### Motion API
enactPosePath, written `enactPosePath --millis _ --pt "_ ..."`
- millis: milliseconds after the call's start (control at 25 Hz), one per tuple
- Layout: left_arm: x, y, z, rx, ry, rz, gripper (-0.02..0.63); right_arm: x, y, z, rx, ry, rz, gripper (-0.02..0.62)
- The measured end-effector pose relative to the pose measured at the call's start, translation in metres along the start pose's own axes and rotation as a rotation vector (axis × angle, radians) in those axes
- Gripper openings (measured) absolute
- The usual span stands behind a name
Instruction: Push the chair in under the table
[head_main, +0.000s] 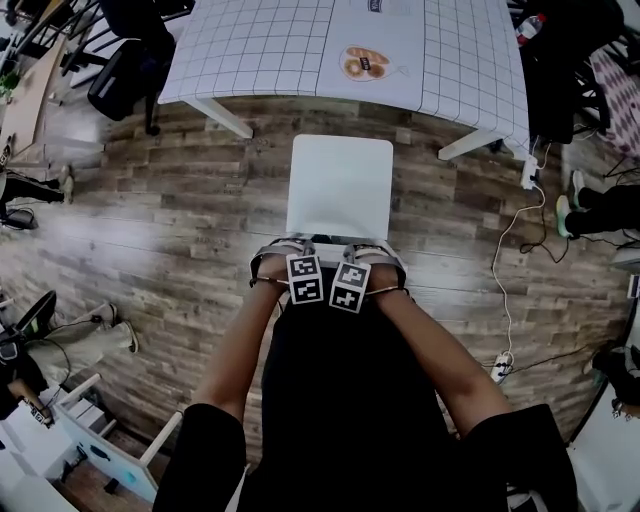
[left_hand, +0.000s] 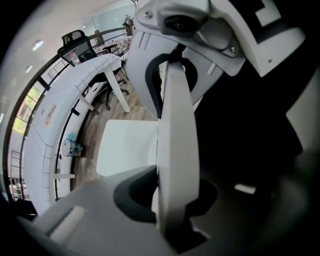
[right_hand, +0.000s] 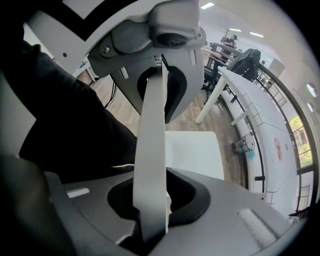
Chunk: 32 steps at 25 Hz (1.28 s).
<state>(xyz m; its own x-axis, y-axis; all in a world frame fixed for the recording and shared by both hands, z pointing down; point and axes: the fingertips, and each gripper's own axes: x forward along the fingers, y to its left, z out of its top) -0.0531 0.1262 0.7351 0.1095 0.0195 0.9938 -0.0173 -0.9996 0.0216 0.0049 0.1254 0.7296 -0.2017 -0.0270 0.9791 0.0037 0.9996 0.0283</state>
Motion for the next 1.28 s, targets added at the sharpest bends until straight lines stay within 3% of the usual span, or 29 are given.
enactPosePath --millis 360,1280 --pt "-0.007 0.061 -0.007 0.021 -0.006 -0.025 0.086 -0.001 -0.060 0.010 0.029 -0.001 0.015 0.074" --pt "-0.019 0.271 -0.009 0.067 -0.005 -0.029 0.084 0.000 -0.268 0.015 0.081 0.019 0.012 0.075"
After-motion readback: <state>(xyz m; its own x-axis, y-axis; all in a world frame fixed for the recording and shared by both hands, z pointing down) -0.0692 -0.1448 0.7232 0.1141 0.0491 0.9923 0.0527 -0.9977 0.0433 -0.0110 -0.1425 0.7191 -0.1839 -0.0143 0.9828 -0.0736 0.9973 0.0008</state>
